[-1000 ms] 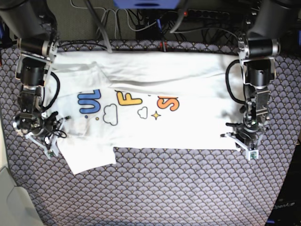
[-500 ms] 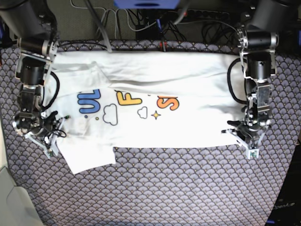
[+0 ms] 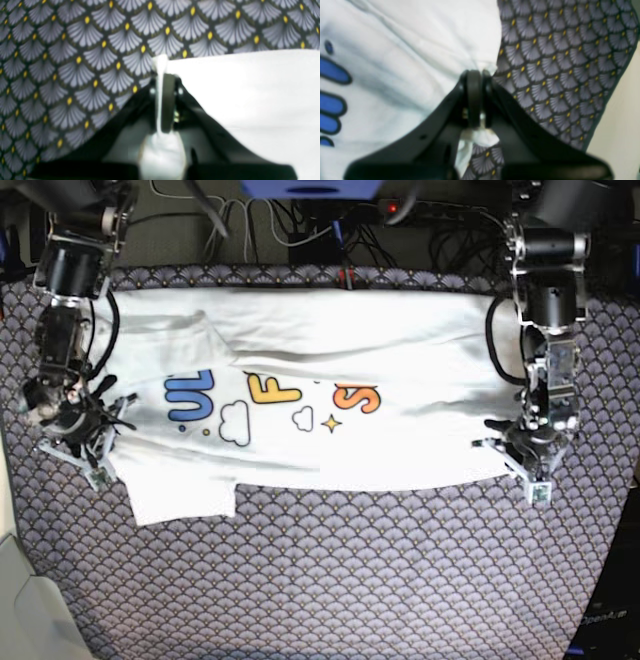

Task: Fold the T-shirt properly
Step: 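Lift the hem and fold it over toward the collar with both grippers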

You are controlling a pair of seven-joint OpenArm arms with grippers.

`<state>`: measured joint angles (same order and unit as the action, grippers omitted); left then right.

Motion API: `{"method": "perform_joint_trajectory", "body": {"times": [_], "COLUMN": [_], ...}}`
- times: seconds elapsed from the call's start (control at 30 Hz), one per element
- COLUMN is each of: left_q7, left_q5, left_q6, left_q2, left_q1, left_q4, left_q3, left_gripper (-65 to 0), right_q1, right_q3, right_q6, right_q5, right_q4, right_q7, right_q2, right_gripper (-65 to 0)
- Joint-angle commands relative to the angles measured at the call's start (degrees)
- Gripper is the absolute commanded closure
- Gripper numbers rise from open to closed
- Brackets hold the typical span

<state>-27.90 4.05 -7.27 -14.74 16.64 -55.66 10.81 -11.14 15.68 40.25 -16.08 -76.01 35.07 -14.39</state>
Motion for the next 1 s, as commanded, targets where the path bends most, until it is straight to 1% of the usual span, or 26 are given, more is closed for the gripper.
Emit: {"method": "perform_joint_trajectory", "body": {"times": [0.0,0.17,0.3,0.37,0.4,0.5,0.67,0.9,0.97], "left_q7": [1.4,1.4,1.4,1.4,1.4,1.4,1.3,-6.3,-6.8], "left_q5": [0.0,0.0,0.0,0.0,0.0,0.0,0.0,0.0,0.0], "left_q6": [0.2,0.2,0.2,0.0,-0.1,0.0,0.1,-0.2,-0.2], "left_q2": [-0.8,-0.8,-0.4,-0.4,-0.4,-0.4,-0.3,-0.2,-0.2], "left_q1": [0.8,-2.3,-4.5,-5.3,-5.7,-7.5,-9.8,-11.5,-12.9], "left_q4": [-3.0,-7.8,-10.2,-11.4,-11.9,-14.2,-18.1,-25.6,-28.1], "left_q3": [0.1,0.7,6.9,8.5,8.8,9.2,9.1,9.3,9.5], "left_gripper": [-1.3,-1.3,-1.3,-1.3,-1.3,-1.3,-1.3,-1.3,-1.3], "right_q1": [-1.0,2.0,4.5,5.6,6.0,8.1,10.7,15.1,16.3], "right_q3": [0.3,0.3,0.3,0.3,0.3,0.3,2.4,2.5,2.8], "right_q6": [-0.2,-0.2,-0.2,-0.2,-0.2,-0.2,-0.2,-0.2,-0.2], "right_q5": [0.2,0.2,0.2,0.3,0.4,3.4,3.9,4.0,4.0], "right_q4": [-2.3,-7.1,-10.4,-11.9,-12.6,-14.9,-18.0,-22.6,-24.1], "right_q7": [-1.1,-1.1,-1.1,-1.1,-1.1,-1.1,-1.1,-1.1,-1.1], "right_q2": [-0.9,-0.9,-0.9,-0.9,-0.9,-1.2,-1.1,-1.2,-1.1], "right_gripper": [0.0,0.0,0.0,0.0,0.0,0.0,0.0,0.0,0.0]}}
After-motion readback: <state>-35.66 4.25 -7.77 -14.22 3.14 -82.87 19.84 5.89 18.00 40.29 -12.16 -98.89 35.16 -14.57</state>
